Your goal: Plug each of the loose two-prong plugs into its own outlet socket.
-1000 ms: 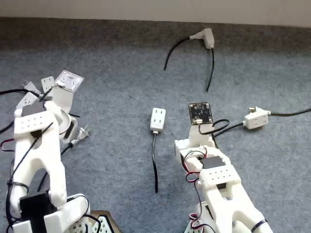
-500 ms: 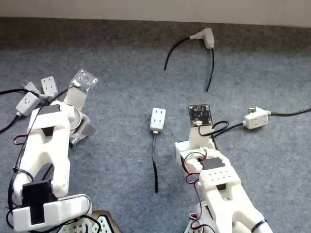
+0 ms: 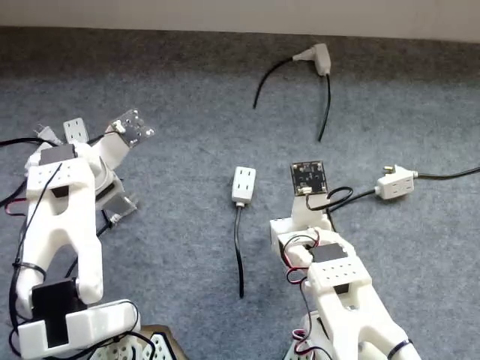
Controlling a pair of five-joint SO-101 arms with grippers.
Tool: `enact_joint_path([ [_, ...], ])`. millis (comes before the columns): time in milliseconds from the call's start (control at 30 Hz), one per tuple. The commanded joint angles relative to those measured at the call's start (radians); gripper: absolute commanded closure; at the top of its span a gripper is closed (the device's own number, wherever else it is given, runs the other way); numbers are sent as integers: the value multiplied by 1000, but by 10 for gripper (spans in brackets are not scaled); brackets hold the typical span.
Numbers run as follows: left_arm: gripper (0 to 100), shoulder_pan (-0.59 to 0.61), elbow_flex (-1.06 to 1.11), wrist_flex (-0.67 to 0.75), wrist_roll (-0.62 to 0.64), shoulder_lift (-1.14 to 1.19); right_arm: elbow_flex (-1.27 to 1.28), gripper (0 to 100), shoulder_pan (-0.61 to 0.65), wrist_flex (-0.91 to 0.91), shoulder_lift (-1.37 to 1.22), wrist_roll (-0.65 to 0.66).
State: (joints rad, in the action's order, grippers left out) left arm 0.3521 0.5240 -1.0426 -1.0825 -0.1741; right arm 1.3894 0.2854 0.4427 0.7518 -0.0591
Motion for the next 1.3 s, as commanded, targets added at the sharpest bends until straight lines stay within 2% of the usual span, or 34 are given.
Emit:
enact_joint_path([
  [0, 674, -51, -41, -18, -26, -4, -7, 739, -7, -18, 13, 15],
  [200, 674, -77, -45, -11, -29, 24, -2, 739, -8, -56, 13, 14],
  [300, 674, -71, -105, -23, -92, 116, -2, 739, -8, -56, 13, 12],
  [600, 674, -58, -410, -247, -100, 360, -2, 739, -8, -58, 13, 14],
  [767, 674, -62, -529, -368, -153, 486, -2, 739, -8, -59, 13, 14],
  [1100, 674, -65, -702, -491, -155, 634, -2, 739, -8, -59, 13, 14],
  [1267, 674, -76, -719, -499, -155, 687, -2, 739, -8, -59, 13, 14],
])
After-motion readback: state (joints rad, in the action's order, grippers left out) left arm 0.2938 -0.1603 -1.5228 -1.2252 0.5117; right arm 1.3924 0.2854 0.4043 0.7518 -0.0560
